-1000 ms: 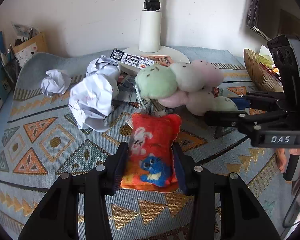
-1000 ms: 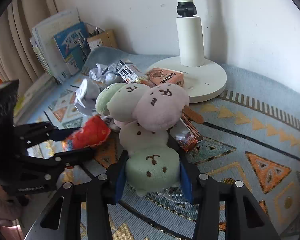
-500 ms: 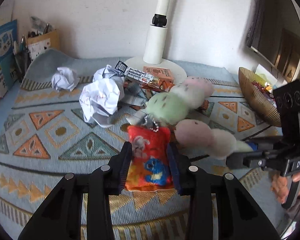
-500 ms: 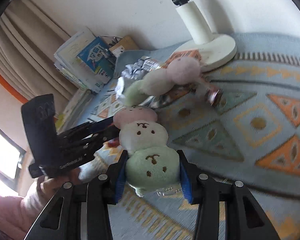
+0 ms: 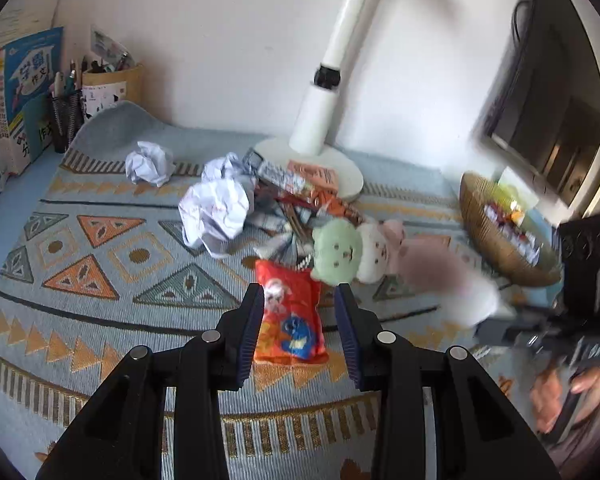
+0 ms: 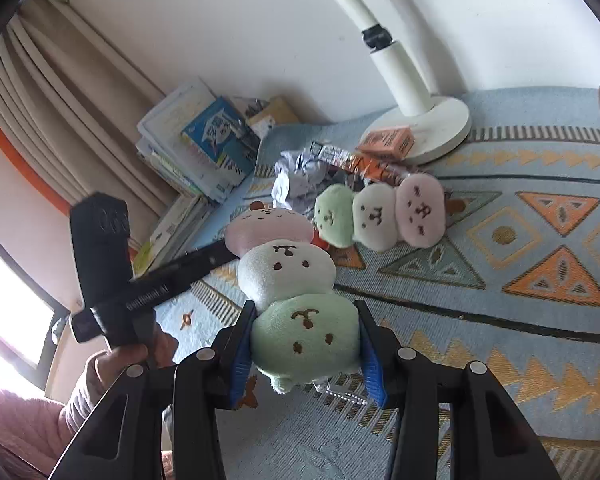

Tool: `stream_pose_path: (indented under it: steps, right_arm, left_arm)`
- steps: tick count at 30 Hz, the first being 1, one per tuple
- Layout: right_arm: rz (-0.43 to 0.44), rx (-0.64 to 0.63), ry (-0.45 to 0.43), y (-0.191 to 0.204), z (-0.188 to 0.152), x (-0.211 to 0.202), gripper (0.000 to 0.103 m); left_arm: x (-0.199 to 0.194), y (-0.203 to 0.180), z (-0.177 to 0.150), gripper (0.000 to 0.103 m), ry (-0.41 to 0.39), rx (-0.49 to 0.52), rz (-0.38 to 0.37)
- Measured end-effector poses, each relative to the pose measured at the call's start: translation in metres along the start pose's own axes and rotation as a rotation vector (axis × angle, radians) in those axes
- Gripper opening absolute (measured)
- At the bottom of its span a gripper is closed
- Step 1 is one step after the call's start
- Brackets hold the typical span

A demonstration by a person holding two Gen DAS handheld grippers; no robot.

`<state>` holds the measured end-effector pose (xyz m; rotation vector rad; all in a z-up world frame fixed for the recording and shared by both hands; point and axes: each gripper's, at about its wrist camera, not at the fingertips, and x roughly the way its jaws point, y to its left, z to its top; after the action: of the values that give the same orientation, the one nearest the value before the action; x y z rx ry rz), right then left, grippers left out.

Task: Organize objects
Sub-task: 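Lift the red bag and plush stack and carry both toward the gold bowl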

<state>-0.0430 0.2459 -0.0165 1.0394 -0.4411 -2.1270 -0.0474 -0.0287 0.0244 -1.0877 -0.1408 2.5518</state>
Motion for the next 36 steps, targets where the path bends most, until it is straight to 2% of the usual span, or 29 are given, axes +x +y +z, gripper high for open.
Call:
stream_pose_path:
  steps: [4,6,8,9,10,11,12,13,14,15,23,29,36]
  right_arm:
    - [-0.031,-0.019,-0.023,-0.002,0.0,-0.017,0.045]
    - [-0.046,-0.029,-0.029,0.0,0.0,-0.022,0.045]
    - [-0.053,-0.033,-0.031,0.001,0.0,-0.024,0.045]
    - [-0.055,-0.033,-0.034,0.0,0.0,-0.024,0.045]
    - [-0.054,-0.03,-0.035,0.0,0.0,-0.024,0.045]
    - [-0.052,-0.026,-0.037,-0.002,-0.001,-0.025,0.045]
    - [-0.051,-0.021,-0.04,-0.003,0.0,-0.025,0.045]
    - [-0.05,-0.015,-0.043,-0.004,0.0,-0.025,0.045]
    - [-0.047,-0.009,-0.044,-0.006,0.001,-0.025,0.045]
    - [-0.046,-0.003,-0.046,-0.008,0.001,-0.025,0.045]
    - [-0.031,0.017,-0.077,-0.013,0.009,-0.025,0.045]
    - [-0.004,0.045,-0.103,-0.02,0.015,-0.03,0.045]
    - [-0.027,0.07,-0.153,-0.029,0.023,-0.047,0.045]
  left_arm:
    - [0.028,-0.005,-0.011,0.042,0.08,0.058,0.104]
    - [0.04,-0.009,-0.012,0.046,0.123,0.083,0.113]
    - [0.049,-0.016,-0.011,0.055,0.146,0.129,0.141]
    - [0.053,-0.02,-0.01,0.075,0.148,0.159,0.16]
    - [0.058,-0.025,-0.01,0.086,0.163,0.192,0.178]
    - [0.06,-0.028,-0.01,0.086,0.16,0.211,0.177]
    - [0.06,-0.029,-0.01,0.085,0.146,0.214,0.167]
    - [0.061,-0.028,-0.011,0.074,0.144,0.209,0.157]
    - [0.058,-0.026,-0.011,0.058,0.133,0.191,0.117]
    - [0.054,-0.025,-0.011,0.032,0.115,0.189,0.147]
    - [0.032,-0.005,-0.011,0.03,0.059,0.071,0.061]
    - [0.006,0.009,-0.011,0.03,0.003,-0.018,0.051]
    - [-0.002,-0.005,0.02,0.03,-0.052,-0.026,0.011]
